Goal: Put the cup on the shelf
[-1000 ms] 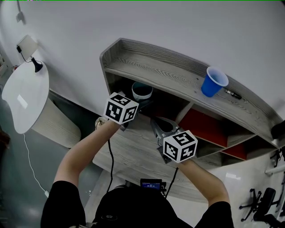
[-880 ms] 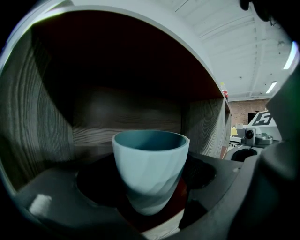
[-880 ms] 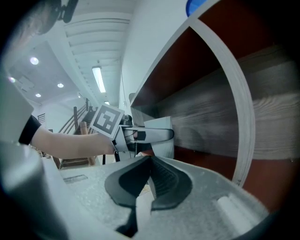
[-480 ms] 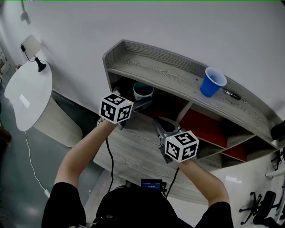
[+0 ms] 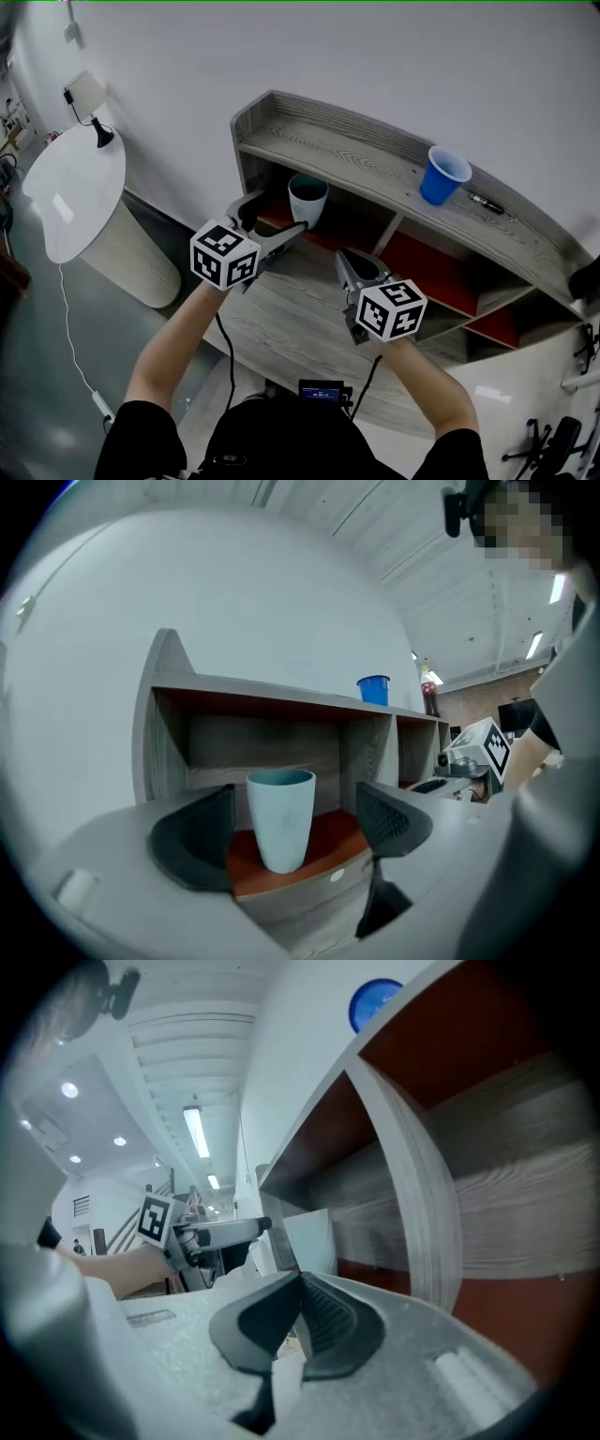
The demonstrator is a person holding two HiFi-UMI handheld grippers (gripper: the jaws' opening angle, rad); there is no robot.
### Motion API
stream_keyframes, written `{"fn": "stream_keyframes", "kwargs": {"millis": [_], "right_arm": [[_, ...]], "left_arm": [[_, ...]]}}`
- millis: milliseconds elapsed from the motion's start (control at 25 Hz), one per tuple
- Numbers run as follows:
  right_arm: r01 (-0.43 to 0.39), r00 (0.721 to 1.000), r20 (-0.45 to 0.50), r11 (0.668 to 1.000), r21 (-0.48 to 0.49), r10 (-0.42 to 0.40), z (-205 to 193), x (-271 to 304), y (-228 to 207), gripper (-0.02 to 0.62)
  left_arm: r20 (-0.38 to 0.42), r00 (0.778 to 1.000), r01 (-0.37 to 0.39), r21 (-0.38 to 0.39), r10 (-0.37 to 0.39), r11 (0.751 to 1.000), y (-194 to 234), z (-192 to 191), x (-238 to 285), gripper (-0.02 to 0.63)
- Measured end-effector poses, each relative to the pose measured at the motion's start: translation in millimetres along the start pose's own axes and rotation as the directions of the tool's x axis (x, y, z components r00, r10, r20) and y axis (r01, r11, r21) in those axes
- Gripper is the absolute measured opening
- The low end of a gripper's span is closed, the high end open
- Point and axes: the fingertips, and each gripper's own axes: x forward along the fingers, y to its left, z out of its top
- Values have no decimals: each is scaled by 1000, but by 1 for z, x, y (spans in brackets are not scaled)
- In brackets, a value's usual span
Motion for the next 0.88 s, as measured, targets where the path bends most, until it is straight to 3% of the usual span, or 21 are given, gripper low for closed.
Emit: {"fn": "stream_keyframes", "kwargs": {"millis": [200, 440, 680, 880], "right_arm": [[24, 999, 45, 1000, 16, -24, 4, -13, -6, -3], [42, 995, 89, 997, 68, -48, 1, -27, -13, -3], [30, 995, 93, 999, 19, -31, -7, -33, -6, -3], [18, 997, 72, 1000, 1, -18, -18, -34, -1, -3]], "left_arm": [[29, 1000, 6, 49, -7, 999, -28, -8, -18, 264], [11, 1000, 10, 5, -10, 1000, -48, -39, -23, 160], [-13, 1000, -8, -32, 8, 999, -59, -66, -24, 15], [-29, 999, 13, -57, -15, 998, -70, -80, -22, 0]]}}
